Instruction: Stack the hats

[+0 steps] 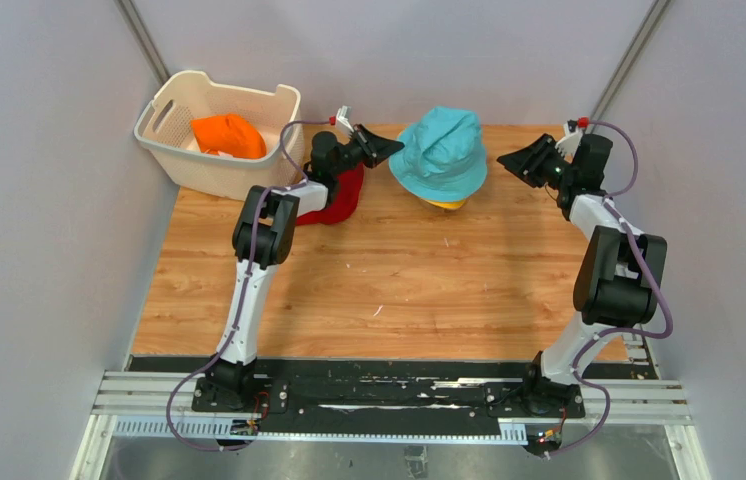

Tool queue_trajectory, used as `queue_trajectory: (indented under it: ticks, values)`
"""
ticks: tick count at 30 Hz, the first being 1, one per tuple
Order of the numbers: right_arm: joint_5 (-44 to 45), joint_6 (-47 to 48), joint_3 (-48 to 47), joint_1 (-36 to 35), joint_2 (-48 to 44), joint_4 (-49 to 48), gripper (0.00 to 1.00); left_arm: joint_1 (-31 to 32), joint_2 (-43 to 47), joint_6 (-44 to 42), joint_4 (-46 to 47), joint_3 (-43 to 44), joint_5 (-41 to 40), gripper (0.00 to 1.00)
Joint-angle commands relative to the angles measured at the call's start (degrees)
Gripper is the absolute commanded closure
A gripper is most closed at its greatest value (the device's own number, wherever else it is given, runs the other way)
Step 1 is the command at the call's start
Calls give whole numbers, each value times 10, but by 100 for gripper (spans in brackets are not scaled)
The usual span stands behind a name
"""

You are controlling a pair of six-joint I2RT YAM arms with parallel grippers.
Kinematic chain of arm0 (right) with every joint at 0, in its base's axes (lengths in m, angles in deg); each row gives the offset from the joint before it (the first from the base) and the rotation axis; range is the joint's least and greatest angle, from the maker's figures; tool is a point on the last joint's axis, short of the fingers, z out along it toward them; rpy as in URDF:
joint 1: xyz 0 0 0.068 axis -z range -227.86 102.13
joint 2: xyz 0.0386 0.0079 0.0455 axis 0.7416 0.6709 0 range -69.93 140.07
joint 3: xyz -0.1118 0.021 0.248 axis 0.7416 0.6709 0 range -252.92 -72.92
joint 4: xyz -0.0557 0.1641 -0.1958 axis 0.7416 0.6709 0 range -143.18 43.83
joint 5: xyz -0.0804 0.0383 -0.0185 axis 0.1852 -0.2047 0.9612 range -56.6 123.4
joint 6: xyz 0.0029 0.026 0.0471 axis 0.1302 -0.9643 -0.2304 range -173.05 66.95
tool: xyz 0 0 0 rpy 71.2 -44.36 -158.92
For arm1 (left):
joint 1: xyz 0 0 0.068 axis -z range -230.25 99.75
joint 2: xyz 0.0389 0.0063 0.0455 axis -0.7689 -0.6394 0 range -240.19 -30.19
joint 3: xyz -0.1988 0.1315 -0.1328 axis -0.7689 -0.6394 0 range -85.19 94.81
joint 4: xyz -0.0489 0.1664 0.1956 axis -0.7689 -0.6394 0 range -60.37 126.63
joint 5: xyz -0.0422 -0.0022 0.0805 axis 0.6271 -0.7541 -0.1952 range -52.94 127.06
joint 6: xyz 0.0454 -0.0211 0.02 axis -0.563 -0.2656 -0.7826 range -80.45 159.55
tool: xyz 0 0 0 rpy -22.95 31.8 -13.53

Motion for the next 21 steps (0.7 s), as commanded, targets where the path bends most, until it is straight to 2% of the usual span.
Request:
queue_trajectory:
  ticks: [1, 5, 13, 21]
  values:
    - [-29, -3, -11, -7, 19, -17, 58, -2, 18, 3, 27, -49, -13, 100]
    - [-49, -35, -17, -7, 48, -64, 57, -2, 14, 7, 31, -54, -14, 100]
    - [-88, -87, -33, -7, 101, -131, 57, 5, 7, -27, -35, -47, -21, 100]
    - [-129, -191, -34, -8, 159, -272, 57, 14, 4, -59, -90, -39, -26, 100]
